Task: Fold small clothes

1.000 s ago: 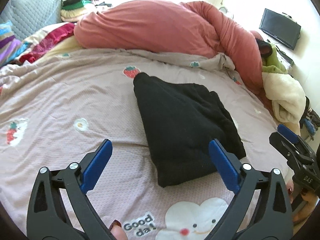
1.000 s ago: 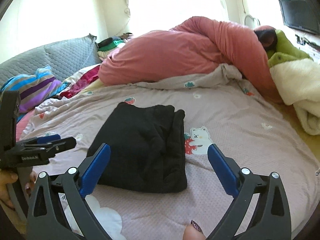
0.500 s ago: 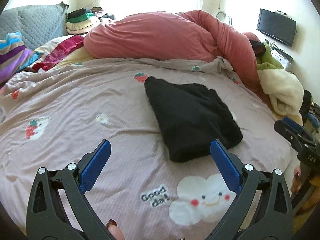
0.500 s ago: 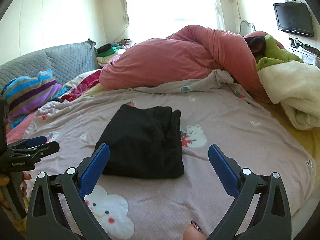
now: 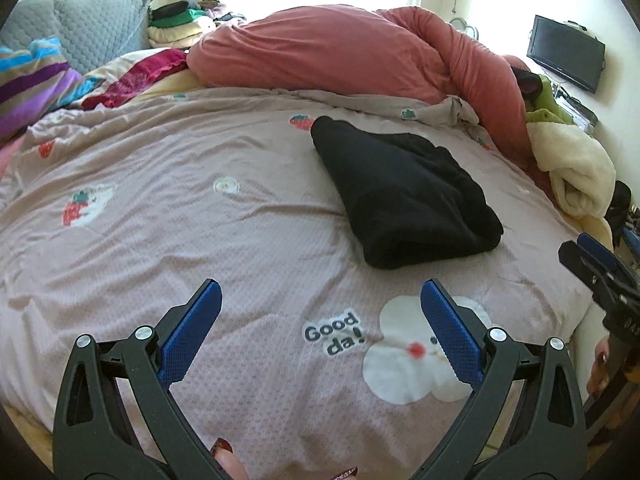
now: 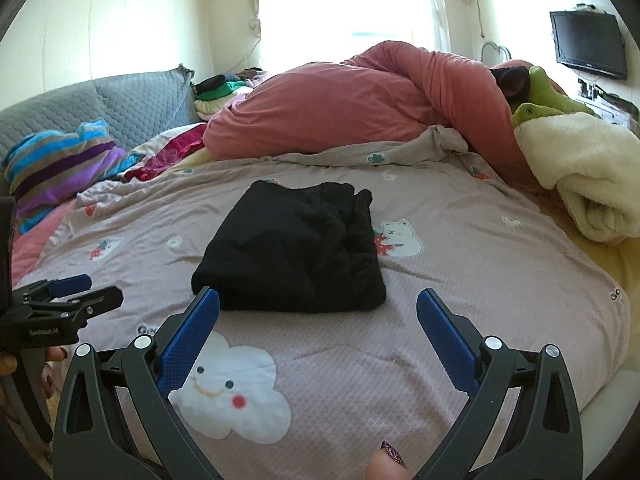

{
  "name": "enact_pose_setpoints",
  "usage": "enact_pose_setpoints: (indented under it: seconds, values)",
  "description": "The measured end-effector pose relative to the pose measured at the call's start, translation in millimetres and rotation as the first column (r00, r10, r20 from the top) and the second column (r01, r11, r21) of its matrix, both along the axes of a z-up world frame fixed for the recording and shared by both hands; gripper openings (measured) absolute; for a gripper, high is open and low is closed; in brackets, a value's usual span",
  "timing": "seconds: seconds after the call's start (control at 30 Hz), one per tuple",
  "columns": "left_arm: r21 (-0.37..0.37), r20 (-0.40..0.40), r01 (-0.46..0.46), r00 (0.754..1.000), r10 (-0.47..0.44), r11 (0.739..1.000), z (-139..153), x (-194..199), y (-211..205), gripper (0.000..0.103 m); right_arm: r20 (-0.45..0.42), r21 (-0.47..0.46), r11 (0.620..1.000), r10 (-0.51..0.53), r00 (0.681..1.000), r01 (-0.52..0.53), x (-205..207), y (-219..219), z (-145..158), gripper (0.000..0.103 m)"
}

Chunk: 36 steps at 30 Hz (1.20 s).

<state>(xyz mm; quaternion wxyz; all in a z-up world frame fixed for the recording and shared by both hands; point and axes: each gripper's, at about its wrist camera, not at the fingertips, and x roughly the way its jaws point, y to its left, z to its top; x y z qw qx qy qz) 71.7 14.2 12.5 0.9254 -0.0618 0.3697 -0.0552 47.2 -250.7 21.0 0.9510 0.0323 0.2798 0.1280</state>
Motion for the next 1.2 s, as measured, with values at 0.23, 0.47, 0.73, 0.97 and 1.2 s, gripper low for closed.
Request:
enact_pose_setpoints:
  seconds: [0.23,0.47,0.73,0.97,1.2]
  values:
    - [0.0,-0.014,-0.008,1.0,0.008,1.0,-11.6,-5.1,-0.9,0.093,-0.079,-0.033,0.999,0.001,0.997,-0.003,-0.5,12.4,-26.9,0.098]
    - [0.003,-0.036,-0.017,0.999,0.017,1.0,-18.8,-5.2,-2.6,0.093,-0.114,-0.043,0.999,-0.019,0.993,0.014,3.0,12.6,-36.8,0.098]
    - [0.009,-0.042,-0.026,0.999,0.027,1.0,-19.8,-5.1,-1.3,0.093,-0.12,-0.037,0.999,-0.018,0.993,0.014,4.7,11.0,-38.0,0.098]
    - [0.018,-0.044,-0.031,0.999,0.032,0.999,-19.6,-5.1,-1.5,0.093,-0.124,-0.037,0.999,-0.017,0.992,0.013,4.8,10.3,-39.3,0.098]
    - [0.018,-0.045,-0.03,0.999,0.031,0.999,-19.4,-5.0,-1.6,0.093,-0.121,-0.037,0.999,-0.022,0.992,0.017,3.1,10.0,-38.1,0.098]
